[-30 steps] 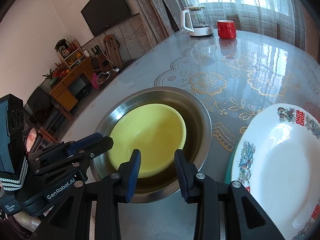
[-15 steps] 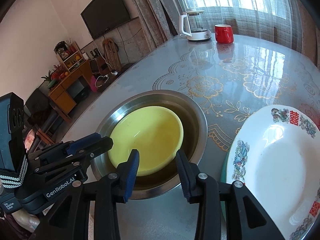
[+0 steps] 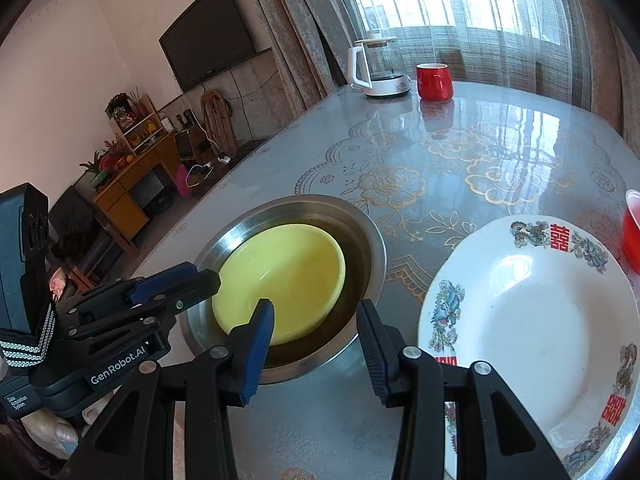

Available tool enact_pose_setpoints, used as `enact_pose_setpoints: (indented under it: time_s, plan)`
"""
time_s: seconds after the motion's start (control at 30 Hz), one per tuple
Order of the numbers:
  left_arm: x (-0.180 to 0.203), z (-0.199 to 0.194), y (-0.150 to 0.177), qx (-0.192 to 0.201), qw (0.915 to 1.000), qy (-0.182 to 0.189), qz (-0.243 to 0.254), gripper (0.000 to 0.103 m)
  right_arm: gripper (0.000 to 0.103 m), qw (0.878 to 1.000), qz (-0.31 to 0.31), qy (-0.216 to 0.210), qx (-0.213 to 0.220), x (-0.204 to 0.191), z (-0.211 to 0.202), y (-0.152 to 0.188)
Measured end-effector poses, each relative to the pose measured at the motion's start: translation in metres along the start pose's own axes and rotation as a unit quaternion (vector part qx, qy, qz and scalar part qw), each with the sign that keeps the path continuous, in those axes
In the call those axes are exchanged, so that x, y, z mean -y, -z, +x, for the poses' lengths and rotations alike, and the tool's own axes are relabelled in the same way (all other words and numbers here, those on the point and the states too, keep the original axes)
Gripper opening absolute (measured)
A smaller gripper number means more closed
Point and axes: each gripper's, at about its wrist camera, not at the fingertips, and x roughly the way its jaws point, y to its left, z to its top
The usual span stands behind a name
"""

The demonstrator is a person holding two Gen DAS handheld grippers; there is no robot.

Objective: Organize plates and bowls
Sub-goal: 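Open the right gripper to release the yellow bowl, then move the right gripper to the red-and-pink bowl and grasp its rim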

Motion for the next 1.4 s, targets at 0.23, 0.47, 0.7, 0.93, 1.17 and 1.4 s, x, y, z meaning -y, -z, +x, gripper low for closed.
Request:
enact_pose_setpoints:
  time_s: [0.23,0.47,0.7,0.93,1.17,1.4]
  plan:
    - [0.023,-0.001,-0.005,0.003,0.9995,0.016,0.028,0.034,0.044,0.999,0.031,0.016,0.017,0.024,-0.018,0.002]
    - [0.051,0.0,-0.009,0.005,0.9977,0.033,0.06,0.039,0.044,0.995,0.079,0.039,0.042,0.062,-0.04,0.003]
    - [0.081,0.004,-0.014,0.002,0.9948,0.051,0.088,0.042,0.044,0.987,0.131,0.067,0.064,0.104,-0.062,0.011]
    - [0.113,0.007,-0.019,-0.001,0.9907,0.07,0.116,0.042,0.044,0.976,0.178,0.094,0.084,0.142,-0.084,0.024]
    - [0.144,0.018,-0.033,-0.015,0.9874,0.095,0.126,0.042,0.044,0.963,0.213,0.129,0.104,0.179,-0.111,0.033]
    - [0.177,0.038,-0.047,-0.041,0.9821,0.126,0.134,0.042,0.044,0.947,0.251,0.157,0.121,0.224,-0.132,0.036]
